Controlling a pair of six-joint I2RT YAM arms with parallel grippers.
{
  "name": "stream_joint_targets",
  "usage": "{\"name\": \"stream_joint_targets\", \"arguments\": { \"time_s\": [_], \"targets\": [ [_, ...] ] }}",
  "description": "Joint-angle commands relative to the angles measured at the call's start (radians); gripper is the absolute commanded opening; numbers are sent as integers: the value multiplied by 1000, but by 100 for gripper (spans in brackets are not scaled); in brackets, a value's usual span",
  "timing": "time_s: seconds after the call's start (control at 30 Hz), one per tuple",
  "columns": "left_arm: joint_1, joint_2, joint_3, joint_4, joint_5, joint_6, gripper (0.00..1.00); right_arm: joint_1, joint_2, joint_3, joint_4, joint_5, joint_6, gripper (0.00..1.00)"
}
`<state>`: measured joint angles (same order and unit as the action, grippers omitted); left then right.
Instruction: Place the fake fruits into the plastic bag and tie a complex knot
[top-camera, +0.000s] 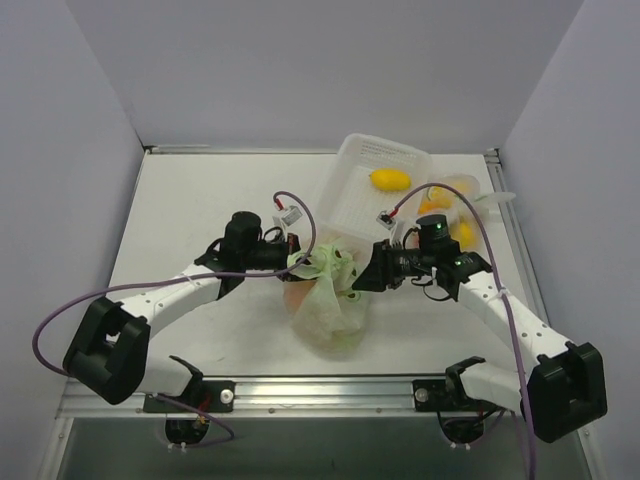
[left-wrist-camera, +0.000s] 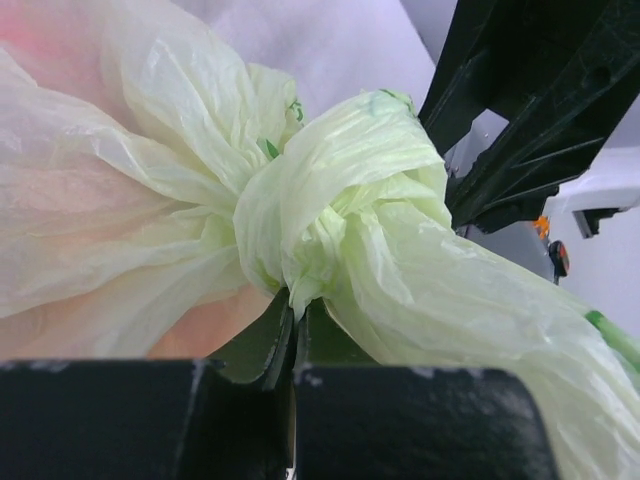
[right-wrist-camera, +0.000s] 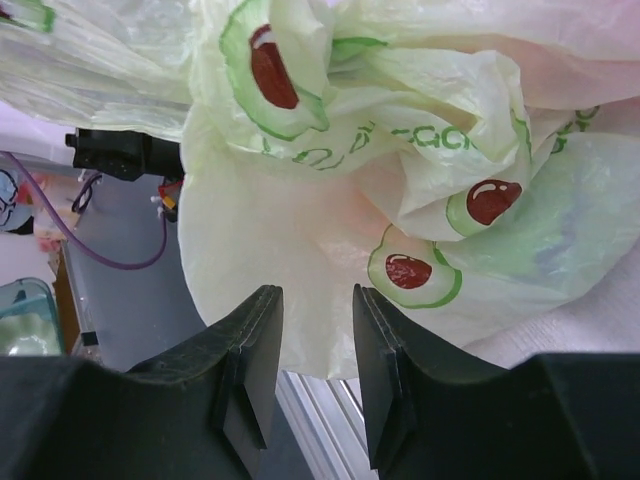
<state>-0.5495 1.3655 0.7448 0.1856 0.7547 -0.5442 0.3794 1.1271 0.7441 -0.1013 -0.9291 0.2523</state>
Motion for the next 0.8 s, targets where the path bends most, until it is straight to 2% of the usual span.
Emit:
{"name": "stream_joint_targets", "arguments": {
  "time_s": [0.0,0.07,0.17,0.4,0.5,0.53,0.67,0.7,0.77],
  "targets": [
    [8,-43,103,-184,-6,119,0,6,57,49,-15,-7,-6,35],
    [8,-51,145,-346,-23,182,0,6,74,54,18,13,10,34],
    [10,-54,209,-492,-18,243,0,7,92,73,46,36,16,33],
    [10,-42,228,-616,-14,277,0,-4,112,158,94,75,48,26],
    [11,13,278,-711,-17,320,0,-1,141,207,141,64,77,26],
    [11,48,292,-754,21,334,0,1,149,215,158,46,84,26],
    [16,92,312,-743,123,301,0,33,168,215,120,10,61,21],
    [19,87,301,-704,123,273,0,47,163,190,111,6,61,19],
    [28,55,225,-512,121,153,0,88,140,152,107,1,58,15]
  ]
}}
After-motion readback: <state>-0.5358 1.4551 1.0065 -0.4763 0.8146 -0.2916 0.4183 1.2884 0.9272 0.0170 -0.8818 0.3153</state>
